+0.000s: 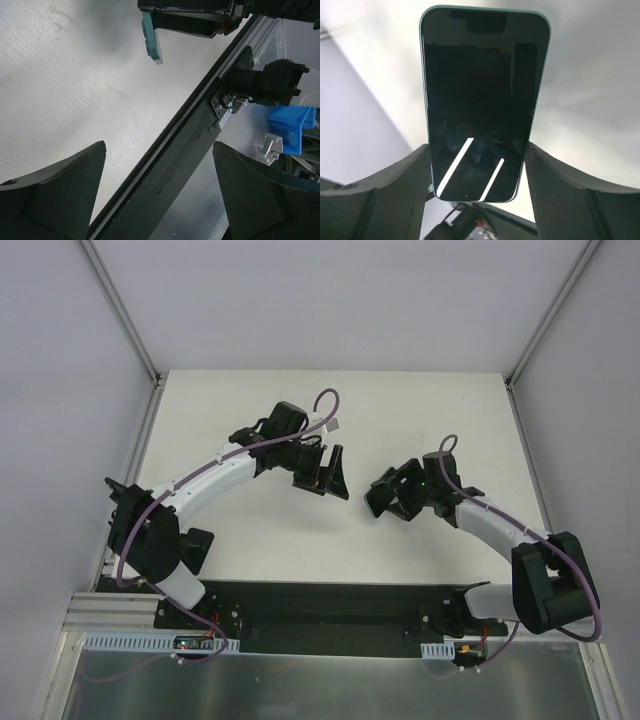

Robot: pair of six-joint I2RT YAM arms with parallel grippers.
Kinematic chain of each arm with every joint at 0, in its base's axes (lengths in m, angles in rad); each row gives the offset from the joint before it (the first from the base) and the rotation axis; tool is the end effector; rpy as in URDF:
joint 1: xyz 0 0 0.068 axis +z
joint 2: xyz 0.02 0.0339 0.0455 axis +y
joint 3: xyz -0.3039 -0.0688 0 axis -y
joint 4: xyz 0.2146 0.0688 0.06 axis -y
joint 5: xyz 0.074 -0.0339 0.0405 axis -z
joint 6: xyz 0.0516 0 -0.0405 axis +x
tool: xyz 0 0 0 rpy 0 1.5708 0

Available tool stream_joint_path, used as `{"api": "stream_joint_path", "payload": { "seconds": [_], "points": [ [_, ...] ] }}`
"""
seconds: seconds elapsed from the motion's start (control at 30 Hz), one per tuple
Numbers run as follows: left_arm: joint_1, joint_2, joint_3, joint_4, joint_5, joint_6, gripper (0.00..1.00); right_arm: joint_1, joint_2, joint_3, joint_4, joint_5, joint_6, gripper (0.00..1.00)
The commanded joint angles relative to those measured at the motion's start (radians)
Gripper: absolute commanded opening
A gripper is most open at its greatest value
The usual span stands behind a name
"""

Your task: Place the phone on the phone stand

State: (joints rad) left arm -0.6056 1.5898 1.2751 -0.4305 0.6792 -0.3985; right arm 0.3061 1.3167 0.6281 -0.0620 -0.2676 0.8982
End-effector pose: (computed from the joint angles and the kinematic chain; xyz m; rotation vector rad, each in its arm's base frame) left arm 0.2548 -0.2158 0.3306 0.6263 2.3823 -1.2669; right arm 0.2228 0.0847 0.2332 0.5815 2.4013 0.8810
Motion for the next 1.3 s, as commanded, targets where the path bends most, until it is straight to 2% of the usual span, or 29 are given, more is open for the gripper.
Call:
{"api": "stream_joint_path", "payload": {
  "seconds": [0.0, 0.07, 0.13, 0.23, 0.4, 0.53, 0.63, 0.73, 0.9, 0.93, 1.03, 1.07, 1.13, 1.17, 1.27],
  "points": [
    [-0.017, 0.001, -0.032, 0.062, -0.032, 0.043, 0.84, 0.094, -0.013, 0.022, 0.206, -0.007, 0.29, 0.01],
    [-0.022, -0.004, -0.049, 0.096, -0.059, 0.047, 0.76, 0.129, 0.002, 0.009, 0.29, 0.013, 0.353, 0.01],
    [-0.031, -0.005, -0.072, 0.114, -0.085, 0.046, 0.74, 0.177, 0.013, -0.01, 0.409, 0.027, 0.451, 0.01],
    [-0.036, 0.015, -0.074, 0.121, -0.083, 0.036, 0.73, 0.225, 0.035, -0.013, 0.485, 0.041, 0.525, 0.01],
    [-0.036, 0.024, -0.066, 0.122, -0.09, 0.027, 0.59, 0.303, 0.026, 0.002, 0.495, 0.087, 0.57, 0.01],
    [-0.034, 0.003, -0.071, 0.122, -0.121, 0.035, 0.41, 0.347, 0.003, -0.011, 0.499, 0.14, 0.599, 0.01],
    [-0.034, -0.001, -0.071, 0.122, -0.119, 0.03, 0.37, 0.378, -0.011, -0.018, 0.502, 0.179, 0.631, 0.01],
    [-0.036, -0.007, -0.071, 0.124, -0.116, 0.026, 0.27, 0.41, -0.016, -0.021, 0.507, 0.208, 0.659, 0.01],
    [-0.036, -0.028, -0.079, 0.122, -0.144, 0.021, 0.0, 0.445, -0.062, -0.034, 0.502, 0.261, 0.67, 0.01],
    [-0.036, -0.039, -0.08, 0.122, -0.159, 0.02, 0.0, 0.444, -0.071, -0.037, 0.493, 0.292, 0.654, 0.01],
    [-0.036, -0.057, -0.085, 0.121, -0.17, 0.02, 0.0, 0.441, -0.106, -0.047, 0.487, 0.304, 0.59, 0.33],
    [-0.036, -0.062, -0.086, 0.121, -0.193, 0.013, 0.0, 0.43, -0.125, -0.044, 0.484, 0.285, 0.511, 0.62],
    [-0.036, -0.082, -0.089, 0.118, -0.214, 0.01, 0.0, 0.421, -0.146, -0.044, 0.415, 0.243, 0.44, 0.89],
    [-0.036, -0.088, -0.088, 0.115, -0.228, 0.01, 0.0, 0.415, -0.18, -0.047, 0.394, 0.231, 0.36, 0.96],
    [-0.034, -0.106, -0.069, 0.087, -0.248, 0.023, 0.0, 0.401, -0.288, -0.054, 0.234, 0.257, 0.228, 0.96]
  ]
}}
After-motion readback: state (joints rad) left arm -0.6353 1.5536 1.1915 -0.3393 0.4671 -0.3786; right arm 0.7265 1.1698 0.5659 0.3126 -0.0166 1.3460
